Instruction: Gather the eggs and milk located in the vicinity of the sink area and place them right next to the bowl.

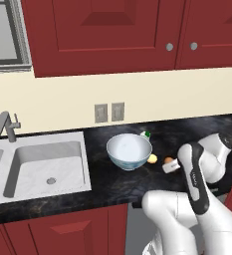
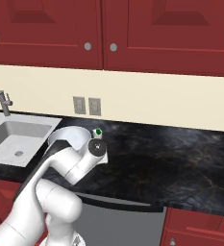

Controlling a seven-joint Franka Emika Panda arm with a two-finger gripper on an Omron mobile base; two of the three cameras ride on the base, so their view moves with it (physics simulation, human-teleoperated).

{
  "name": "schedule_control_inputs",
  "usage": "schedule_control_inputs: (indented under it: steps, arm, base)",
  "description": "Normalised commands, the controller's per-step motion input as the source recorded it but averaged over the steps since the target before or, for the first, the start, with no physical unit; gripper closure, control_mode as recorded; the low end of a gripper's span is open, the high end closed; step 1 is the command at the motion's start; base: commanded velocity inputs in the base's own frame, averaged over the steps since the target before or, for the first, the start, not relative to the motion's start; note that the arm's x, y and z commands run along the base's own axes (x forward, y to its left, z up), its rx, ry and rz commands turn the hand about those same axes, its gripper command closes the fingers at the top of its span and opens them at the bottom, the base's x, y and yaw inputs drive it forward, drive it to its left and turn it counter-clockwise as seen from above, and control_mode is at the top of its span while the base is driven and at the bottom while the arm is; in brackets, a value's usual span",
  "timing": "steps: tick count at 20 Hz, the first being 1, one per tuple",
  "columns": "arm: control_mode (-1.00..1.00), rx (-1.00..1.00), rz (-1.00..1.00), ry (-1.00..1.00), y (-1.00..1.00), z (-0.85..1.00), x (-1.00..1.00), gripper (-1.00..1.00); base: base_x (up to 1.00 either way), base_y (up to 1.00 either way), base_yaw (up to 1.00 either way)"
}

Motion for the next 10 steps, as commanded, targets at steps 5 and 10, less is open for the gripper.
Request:
schedule_control_inputs:
  steps: [5,10]
  arm:
    - [-1.00,0.00,-0.13,0.00,0.53,-0.36,0.03,1.00]
    - [-1.00,-0.04,-0.23,0.00,0.44,-0.61,0.25,1.00]
  base:
    - [0.00,0.00,0.00]
    - [0.00,0.00,0.00]
